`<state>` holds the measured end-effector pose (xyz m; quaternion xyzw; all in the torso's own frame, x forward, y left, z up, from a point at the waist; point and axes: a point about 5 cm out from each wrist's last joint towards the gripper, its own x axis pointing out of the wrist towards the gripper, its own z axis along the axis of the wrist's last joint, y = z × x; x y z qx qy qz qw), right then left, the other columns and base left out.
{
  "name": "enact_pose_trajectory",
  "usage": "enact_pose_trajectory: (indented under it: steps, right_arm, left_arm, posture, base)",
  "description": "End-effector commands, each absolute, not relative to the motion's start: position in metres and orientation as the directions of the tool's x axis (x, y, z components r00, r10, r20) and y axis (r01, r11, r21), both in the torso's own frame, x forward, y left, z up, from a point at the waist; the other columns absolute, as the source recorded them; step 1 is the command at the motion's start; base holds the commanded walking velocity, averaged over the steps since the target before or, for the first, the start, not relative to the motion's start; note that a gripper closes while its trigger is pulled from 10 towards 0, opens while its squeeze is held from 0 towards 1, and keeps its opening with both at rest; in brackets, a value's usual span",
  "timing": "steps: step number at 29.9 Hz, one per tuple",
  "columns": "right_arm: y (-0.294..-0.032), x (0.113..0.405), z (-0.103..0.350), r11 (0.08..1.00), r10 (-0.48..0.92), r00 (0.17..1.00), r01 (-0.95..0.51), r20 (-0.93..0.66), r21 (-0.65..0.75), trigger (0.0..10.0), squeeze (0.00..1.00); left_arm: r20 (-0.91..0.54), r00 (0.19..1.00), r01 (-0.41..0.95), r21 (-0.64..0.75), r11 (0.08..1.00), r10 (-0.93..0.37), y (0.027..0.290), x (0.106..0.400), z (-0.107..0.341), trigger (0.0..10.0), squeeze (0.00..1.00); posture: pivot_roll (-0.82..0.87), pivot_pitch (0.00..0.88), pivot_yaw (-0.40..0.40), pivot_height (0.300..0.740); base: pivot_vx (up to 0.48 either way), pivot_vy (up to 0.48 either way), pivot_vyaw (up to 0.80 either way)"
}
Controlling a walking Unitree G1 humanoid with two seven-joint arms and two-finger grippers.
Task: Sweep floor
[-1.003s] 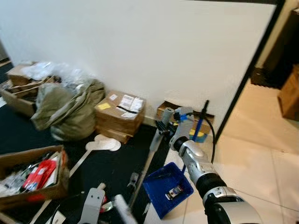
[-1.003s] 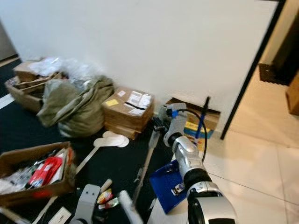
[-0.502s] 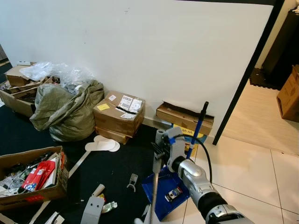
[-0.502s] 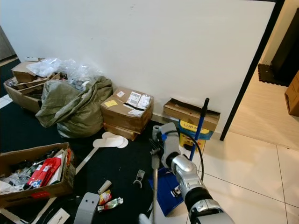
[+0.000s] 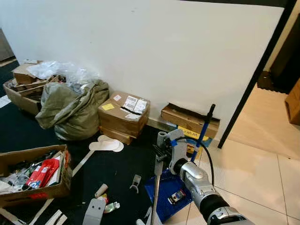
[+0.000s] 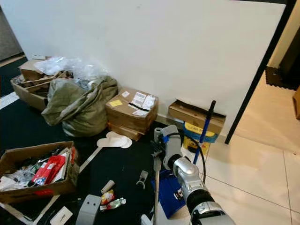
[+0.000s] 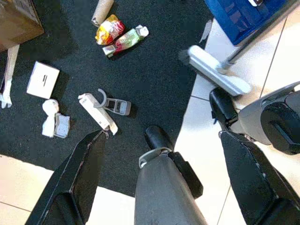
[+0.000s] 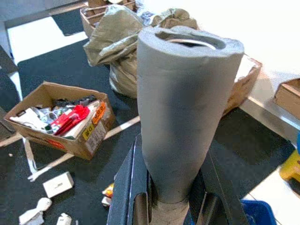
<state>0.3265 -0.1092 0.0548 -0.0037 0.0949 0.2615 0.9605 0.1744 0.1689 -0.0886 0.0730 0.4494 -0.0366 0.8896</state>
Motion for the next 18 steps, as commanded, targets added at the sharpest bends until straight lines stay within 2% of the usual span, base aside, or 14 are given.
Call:
enact_pose_trajectory:
  steps: [1,12,18]
  right_arm:
    - [-0.1074,0.3271,0.0571,0.861,0.507,0.846,-0.508,-0.164,0.042,10.0,0.00]
    - [-0.1026,0.3224,0.0531,0.846,0.532,0.831,-0.528,-0.163,0.067,10.0,0.00]
    - [-0.1025,0.3233,0.0551,0.843,0.538,0.831,-0.530,-0.143,0.096,10.0,0.00]
  left_arm:
    - [-0.814,0.581,0.136,0.097,0.986,0.000,0.1666,0.1725,-0.0900,10.0,0.00]
    - [-0.811,0.584,0.141,0.084,0.986,-0.014,0.1568,0.1765,-0.0889,10.0,0.00]
    - [-0.803,0.596,0.124,0.078,0.989,-0.011,0.1627,0.1788,-0.0874,10.0,0.00]
  posture:
    - [-0.13,0.000,-0.008,0.740]
    - [-0.12,0.000,-0.006,0.740]
    - [-0.12,0.002,-0.006,0.740]
  base:
    - [0.000,0.000,0.00]
    - [0.000,0.000,0.00]
    - [0.000,0.000,0.00]
